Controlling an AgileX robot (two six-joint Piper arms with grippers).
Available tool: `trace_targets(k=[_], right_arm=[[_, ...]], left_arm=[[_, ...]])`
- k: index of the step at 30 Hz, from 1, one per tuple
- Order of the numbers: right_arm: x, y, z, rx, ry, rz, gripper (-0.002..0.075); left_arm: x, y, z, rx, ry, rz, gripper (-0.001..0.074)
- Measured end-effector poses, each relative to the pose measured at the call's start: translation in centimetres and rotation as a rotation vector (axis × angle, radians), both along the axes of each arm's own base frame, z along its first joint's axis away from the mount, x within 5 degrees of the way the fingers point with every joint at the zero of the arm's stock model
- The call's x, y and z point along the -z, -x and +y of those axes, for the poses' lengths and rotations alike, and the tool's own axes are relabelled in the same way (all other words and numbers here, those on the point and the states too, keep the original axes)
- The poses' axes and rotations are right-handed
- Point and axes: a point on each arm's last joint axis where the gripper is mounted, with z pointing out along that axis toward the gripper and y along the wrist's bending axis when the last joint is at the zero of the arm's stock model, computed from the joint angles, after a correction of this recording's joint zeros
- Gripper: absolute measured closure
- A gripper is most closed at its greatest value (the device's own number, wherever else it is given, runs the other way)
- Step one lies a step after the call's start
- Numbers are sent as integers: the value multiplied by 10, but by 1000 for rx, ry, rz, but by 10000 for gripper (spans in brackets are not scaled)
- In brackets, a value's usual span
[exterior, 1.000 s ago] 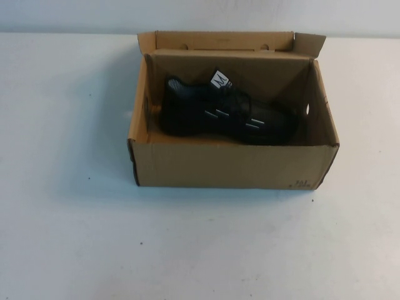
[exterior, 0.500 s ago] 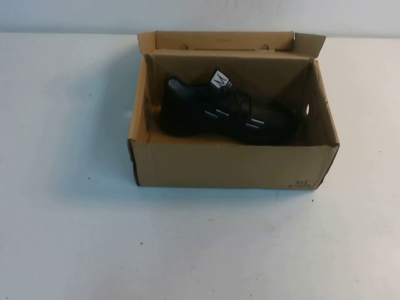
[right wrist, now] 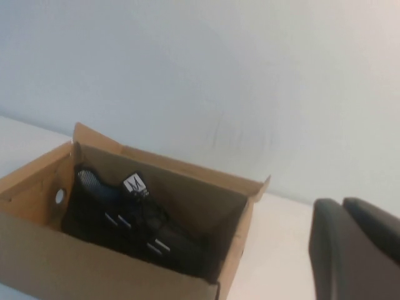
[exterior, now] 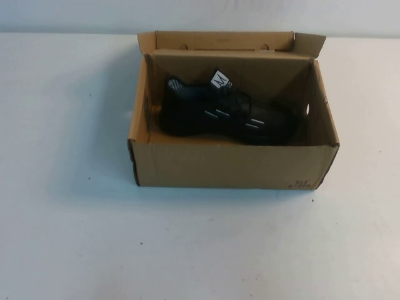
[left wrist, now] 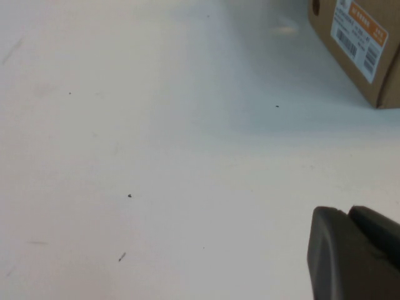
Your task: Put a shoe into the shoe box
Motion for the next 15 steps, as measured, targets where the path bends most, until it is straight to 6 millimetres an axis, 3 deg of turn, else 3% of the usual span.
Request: trace_targets(k=[9, 15], right_arm=[[70, -1, 0, 76, -135, 152, 742], [109, 0, -3, 108, -175, 132, 742]], left_arm=[[0, 0, 0, 0, 0, 0, 736], [0, 0, 0, 0, 0, 0, 736]])
